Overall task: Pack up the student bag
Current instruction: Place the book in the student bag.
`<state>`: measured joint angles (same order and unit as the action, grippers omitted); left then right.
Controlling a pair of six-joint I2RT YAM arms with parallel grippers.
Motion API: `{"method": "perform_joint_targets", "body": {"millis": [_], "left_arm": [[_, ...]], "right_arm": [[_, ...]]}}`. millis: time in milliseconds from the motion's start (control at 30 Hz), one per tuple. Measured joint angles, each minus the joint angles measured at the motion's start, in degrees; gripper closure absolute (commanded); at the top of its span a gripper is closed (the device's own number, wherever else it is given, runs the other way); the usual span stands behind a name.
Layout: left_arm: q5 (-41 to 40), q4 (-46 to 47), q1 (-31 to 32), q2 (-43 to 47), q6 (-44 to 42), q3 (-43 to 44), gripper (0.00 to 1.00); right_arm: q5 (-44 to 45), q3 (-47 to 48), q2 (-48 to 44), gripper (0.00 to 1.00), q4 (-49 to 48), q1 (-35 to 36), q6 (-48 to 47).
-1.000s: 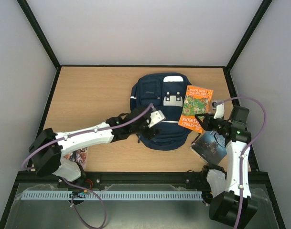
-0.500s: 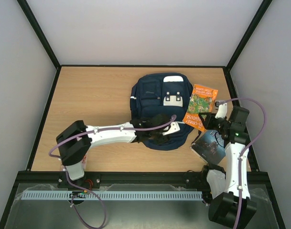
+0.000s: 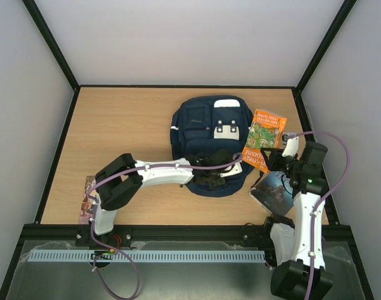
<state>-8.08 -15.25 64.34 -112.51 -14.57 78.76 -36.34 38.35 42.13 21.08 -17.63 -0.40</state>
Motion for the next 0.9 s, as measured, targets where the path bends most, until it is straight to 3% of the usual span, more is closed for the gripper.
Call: {"method": "perform_joint_targets", "body": {"millis": [433,700,900], "left_arm": [[-4.04,2.4,-4.28,2.27,-0.42,-2.38,0.27],[2.99,-1.03,-5.86,8.31,-1.9,-4.57,0.38],[6.64,-2.64,-5.86,6.16,-2.32,-4.42,0.43]], "right_arm": [[0.39,-0.07,-0.02,0.99,0.0,0.0,0.04],[0.46,-0.07,-0.02,0.99,0.0,0.0,0.04],[0.46,-0.07,-0.04,0.99,0.0,0.0,0.04]]}}
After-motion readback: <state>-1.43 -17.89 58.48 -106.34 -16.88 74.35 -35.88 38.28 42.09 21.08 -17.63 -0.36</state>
